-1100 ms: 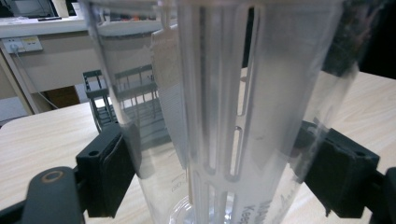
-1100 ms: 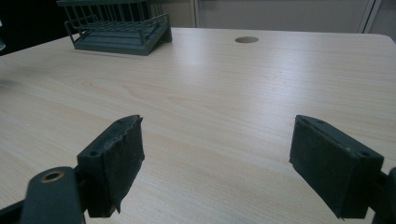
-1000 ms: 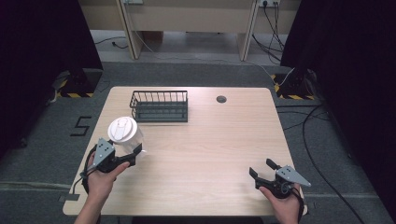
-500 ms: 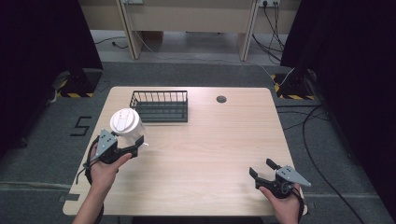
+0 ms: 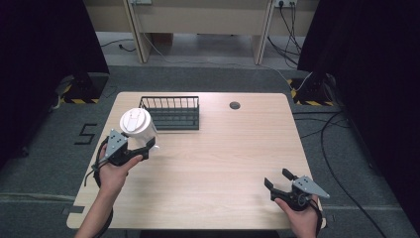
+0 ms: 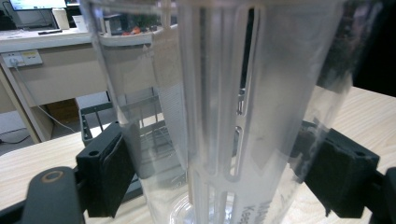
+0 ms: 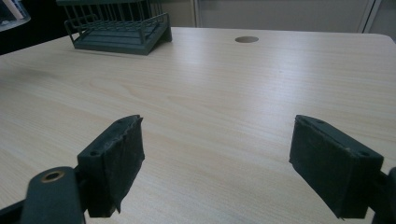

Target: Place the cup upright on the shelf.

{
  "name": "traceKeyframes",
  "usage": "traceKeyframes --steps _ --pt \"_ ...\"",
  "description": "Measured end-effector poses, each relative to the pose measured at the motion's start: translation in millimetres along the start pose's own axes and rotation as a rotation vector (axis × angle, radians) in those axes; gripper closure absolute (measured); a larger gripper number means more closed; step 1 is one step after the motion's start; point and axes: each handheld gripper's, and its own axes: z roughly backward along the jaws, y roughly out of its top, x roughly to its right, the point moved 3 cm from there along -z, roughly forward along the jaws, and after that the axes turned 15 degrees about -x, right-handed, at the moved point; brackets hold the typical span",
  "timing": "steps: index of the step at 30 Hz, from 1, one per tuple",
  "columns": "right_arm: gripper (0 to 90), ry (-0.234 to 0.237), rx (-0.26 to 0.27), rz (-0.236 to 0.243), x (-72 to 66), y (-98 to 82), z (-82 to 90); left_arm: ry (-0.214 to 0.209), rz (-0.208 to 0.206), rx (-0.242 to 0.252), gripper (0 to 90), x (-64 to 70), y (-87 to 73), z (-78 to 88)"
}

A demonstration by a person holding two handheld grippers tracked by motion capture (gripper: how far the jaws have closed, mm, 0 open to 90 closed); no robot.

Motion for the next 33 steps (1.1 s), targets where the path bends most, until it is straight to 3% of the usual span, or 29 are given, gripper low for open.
traceKeyframes --steps 15,23,33 --pt "18.8 0.001 -0.004 0.003 -0.1 0.0 -0.2 0.001 -0.001 0.018 17.5 -3.2 19.0 -14.7" --pt "18.9 0.001 -0.007 0.006 -0.7 0.2 -0.4 0.003 0.018 0.025 17.5 -6.9 25.6 -22.5" --pt "18.9 0.002 -0.006 0.004 -0.6 0.2 -0.3 -0.010 0.018 0.020 17.5 -2.3 31.5 -38.0"
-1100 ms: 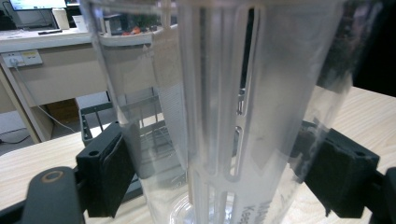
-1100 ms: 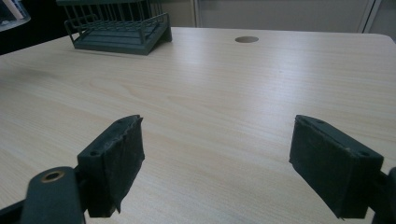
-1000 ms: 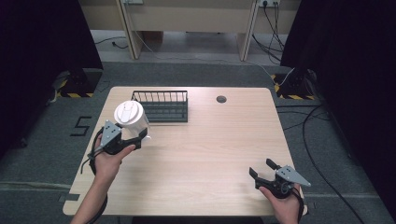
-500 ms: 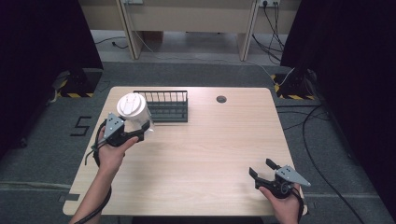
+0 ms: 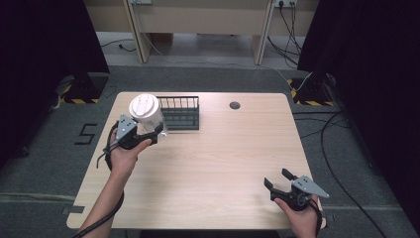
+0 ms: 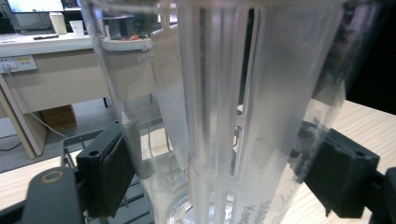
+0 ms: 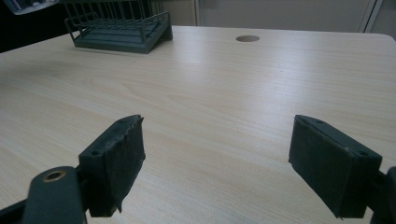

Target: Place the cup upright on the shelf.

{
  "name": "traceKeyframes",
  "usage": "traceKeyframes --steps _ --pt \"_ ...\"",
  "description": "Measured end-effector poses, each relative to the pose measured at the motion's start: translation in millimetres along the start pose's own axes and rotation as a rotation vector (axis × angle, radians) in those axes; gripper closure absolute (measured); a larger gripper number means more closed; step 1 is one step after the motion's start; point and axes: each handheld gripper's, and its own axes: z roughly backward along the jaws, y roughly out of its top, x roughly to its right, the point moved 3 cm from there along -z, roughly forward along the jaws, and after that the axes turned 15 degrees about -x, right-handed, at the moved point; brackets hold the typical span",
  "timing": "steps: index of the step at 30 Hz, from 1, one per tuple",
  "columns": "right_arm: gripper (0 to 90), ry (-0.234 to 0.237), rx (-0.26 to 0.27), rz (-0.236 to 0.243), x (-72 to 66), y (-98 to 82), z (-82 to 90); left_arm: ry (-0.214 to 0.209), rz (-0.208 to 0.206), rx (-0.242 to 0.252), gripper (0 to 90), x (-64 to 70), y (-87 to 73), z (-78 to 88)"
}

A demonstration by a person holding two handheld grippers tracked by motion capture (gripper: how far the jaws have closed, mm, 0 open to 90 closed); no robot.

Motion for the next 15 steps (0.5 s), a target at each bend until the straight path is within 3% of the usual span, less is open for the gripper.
traceKeyframes --steps 15 --pt "18.9 0.002 0.003 -0.005 0.2 -0.1 0.4 0.006 -0.008 -0.003 17.5 -1.1 15.3 -11.1"
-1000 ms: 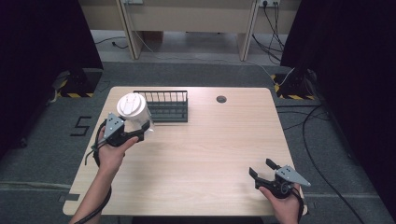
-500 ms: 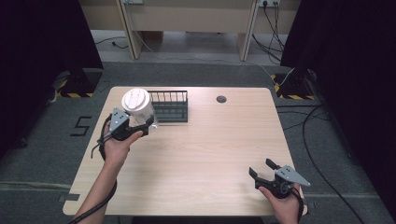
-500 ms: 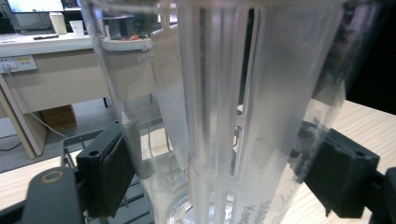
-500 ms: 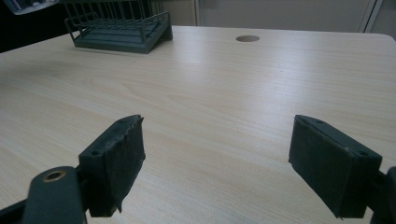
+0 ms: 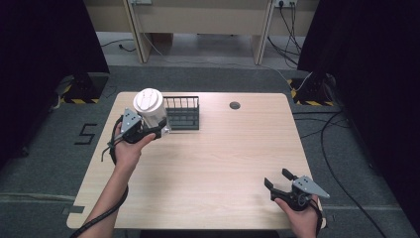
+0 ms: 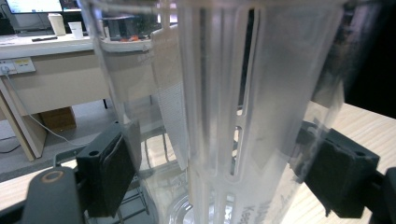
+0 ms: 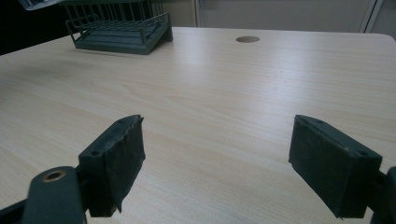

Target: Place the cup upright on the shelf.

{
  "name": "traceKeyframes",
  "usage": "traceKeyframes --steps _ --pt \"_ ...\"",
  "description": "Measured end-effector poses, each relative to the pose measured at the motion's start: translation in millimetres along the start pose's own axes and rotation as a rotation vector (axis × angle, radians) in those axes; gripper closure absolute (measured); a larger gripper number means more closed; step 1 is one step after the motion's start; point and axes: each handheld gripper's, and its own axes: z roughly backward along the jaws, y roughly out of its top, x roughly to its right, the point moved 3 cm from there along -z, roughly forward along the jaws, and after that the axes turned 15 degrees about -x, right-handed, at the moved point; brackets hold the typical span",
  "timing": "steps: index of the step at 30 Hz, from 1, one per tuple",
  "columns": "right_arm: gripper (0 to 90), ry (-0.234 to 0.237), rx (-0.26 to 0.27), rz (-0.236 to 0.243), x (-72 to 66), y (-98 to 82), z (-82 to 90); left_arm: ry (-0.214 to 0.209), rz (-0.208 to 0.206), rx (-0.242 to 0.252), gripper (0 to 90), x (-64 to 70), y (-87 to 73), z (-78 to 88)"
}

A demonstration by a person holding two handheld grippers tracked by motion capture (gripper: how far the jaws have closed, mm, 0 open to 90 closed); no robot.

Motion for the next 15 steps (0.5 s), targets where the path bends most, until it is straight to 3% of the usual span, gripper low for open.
traceKeyframes --steps 15 --pt "19.0 0.003 0.000 -0.002 0.5 0.0 0.2 0.001 -0.005 0.001 17.5 -4.6 19.4 -11.3"
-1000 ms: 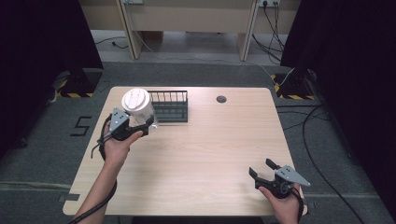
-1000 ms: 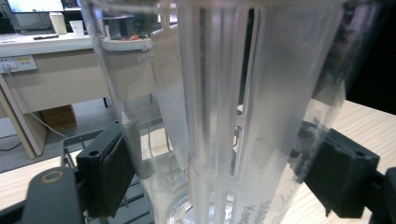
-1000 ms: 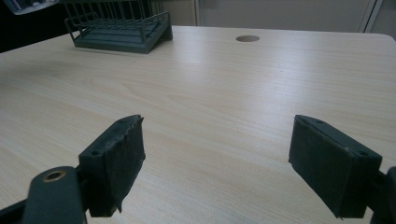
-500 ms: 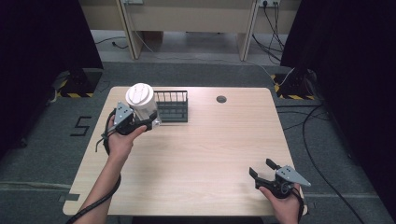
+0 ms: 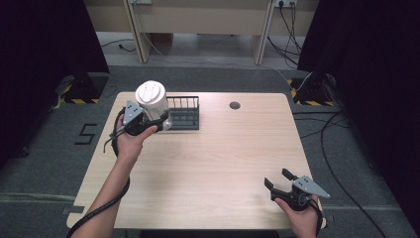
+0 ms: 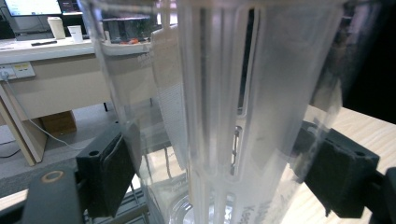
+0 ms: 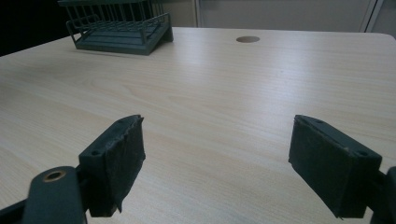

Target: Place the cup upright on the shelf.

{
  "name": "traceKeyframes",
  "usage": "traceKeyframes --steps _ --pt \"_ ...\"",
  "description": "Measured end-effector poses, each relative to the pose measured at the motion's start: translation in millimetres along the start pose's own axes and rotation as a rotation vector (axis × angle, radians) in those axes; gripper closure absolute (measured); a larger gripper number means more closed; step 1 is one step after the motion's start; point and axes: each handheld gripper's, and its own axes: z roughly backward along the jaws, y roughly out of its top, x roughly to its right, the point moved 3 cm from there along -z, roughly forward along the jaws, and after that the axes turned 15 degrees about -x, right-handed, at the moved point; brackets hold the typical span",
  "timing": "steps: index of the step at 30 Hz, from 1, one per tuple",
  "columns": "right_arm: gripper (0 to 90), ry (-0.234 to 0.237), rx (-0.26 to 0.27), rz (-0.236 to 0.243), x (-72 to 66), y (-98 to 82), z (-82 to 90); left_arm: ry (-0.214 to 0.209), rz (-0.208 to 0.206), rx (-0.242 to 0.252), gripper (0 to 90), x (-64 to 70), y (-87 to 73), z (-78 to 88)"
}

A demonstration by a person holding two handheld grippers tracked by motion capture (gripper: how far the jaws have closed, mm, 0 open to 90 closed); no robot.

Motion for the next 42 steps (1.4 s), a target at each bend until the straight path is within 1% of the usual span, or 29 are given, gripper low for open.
traceKeyframes --steps 8,13,20,24,28,36,42 --pt "19.0 -0.002 0.003 0.002 0.6 0.1 0.0 -0.006 0.020 0.003 17.5 -2.1 5.3 -5.3" --pt "19.0 0.000 0.001 0.000 0.3 0.0 0.0 -0.003 0.004 -0.001 17.6 -1.0 9.0 -8.1" --pt "19.1 -0.003 0.004 -0.003 0.8 0.0 0.2 0.000 0.011 0.006 17.5 -2.3 17.8 -13.7" --pt "19.3 -0.001 0.005 -0.013 0.1 -0.3 0.4 -0.002 0.001 0.008 17.5 -2.8 25.4 -17.4" --pt "19.6 -0.002 0.003 -0.008 0.5 -0.2 0.3 -0.002 -0.002 0.007 17.6 -3.4 31.2 -21.3" --pt "19.7 0.003 0.005 -0.013 0.9 -0.2 0.5 0.000 0.015 0.006 17.5 -5.6 35.4 -28.4" --pt "19.7 0.004 0.007 -0.014 1.1 -0.1 0.3 0.001 0.020 0.000 17.5 -8.2 38.4 -34.1"
